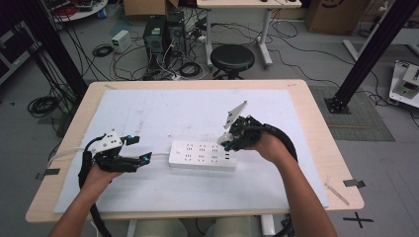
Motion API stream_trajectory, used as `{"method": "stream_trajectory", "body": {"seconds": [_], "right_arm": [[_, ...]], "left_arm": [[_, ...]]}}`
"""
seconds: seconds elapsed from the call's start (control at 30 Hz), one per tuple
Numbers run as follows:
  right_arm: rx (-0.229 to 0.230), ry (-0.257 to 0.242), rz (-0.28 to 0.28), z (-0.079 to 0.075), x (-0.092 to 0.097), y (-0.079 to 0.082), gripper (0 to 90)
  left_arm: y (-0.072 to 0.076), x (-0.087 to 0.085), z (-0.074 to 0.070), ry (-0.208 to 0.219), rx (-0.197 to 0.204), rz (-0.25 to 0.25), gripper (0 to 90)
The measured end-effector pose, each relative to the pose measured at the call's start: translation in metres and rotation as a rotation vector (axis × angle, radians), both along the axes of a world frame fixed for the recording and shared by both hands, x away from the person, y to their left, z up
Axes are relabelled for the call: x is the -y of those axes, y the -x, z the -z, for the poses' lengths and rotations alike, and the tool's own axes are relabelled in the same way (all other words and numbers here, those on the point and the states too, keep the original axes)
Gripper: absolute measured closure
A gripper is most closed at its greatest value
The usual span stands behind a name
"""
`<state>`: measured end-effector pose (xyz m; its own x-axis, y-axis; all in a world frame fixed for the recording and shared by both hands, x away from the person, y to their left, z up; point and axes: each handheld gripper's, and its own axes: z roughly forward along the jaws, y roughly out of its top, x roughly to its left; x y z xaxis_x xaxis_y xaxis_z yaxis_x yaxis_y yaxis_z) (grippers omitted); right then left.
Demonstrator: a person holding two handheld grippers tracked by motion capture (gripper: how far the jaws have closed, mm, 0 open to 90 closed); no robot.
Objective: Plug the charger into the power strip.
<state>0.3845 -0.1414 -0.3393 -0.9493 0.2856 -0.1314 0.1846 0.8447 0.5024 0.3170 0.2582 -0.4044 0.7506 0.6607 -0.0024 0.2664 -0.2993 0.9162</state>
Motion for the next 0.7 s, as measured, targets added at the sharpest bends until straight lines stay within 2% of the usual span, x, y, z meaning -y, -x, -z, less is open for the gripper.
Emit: {"method": "stream_trajectory", "body": {"seconds": [0.33, 0.7], "right_arm": [[-0.046, 0.045, -0.047, 0.009, -0.016, -0.013, 63.2], [-0.067, 0.095, -0.085, 0.020, -0.027, -0.018, 63.2]], "left_arm": [[0.000, -0.002, 0.001, 0.003, -0.002, 0.004, 22.0], [0.000, -0.004, 0.004, 0.007, -0.011, 0.004, 22.0]]}}
